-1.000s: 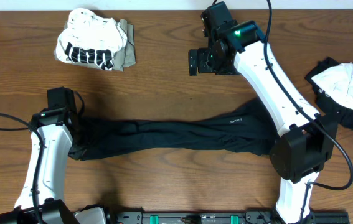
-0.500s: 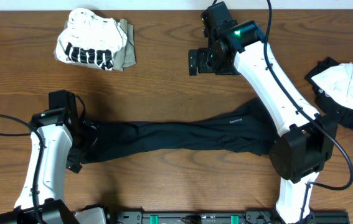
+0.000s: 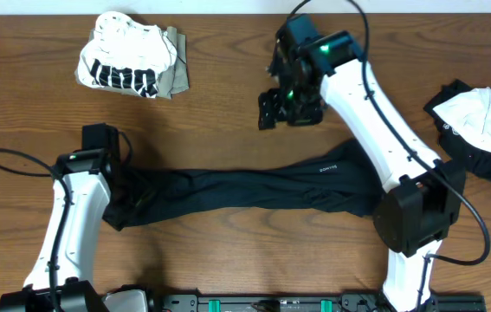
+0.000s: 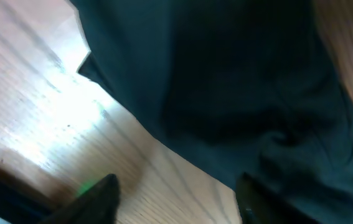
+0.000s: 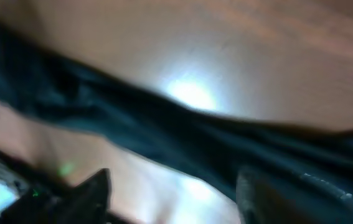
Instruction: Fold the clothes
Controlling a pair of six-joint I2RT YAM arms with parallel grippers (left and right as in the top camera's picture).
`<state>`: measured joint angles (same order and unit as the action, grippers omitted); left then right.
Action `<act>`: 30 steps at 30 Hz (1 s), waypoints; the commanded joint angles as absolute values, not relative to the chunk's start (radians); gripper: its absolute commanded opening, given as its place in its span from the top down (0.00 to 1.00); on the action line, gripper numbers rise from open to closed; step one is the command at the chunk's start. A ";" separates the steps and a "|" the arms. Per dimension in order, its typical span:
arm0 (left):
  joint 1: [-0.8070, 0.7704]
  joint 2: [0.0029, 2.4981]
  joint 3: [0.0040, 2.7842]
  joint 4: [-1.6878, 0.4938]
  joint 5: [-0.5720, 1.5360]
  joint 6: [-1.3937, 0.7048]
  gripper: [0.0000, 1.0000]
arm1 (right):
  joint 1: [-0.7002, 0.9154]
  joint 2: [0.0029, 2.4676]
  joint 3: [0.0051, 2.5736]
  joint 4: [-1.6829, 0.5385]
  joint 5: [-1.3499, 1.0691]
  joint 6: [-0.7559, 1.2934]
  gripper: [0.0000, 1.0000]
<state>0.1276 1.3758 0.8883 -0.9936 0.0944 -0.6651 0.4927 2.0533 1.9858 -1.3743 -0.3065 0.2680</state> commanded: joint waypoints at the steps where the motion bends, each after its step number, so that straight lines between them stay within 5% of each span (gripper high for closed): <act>1: 0.104 1.411 0.895 -0.987 0.097 -0.647 0.42 | 0.561 2.046 1.979 -1.400 -0.291 0.232 0.61; 4: 0.101 1.458 0.893 -0.974 0.098 -0.647 0.42 | 0.588 2.046 1.959 -1.423 -0.179 0.312 0.99; 30: 0.102 1.784 0.893 -0.864 0.172 -0.577 0.42 | 0.368 2.046 1.406 -1.259 -0.079 0.403 0.96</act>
<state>0.1040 1.7382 0.9039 -0.8852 0.1818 -0.5846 0.4046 2.0533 1.4471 -1.2720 -0.0917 0.3889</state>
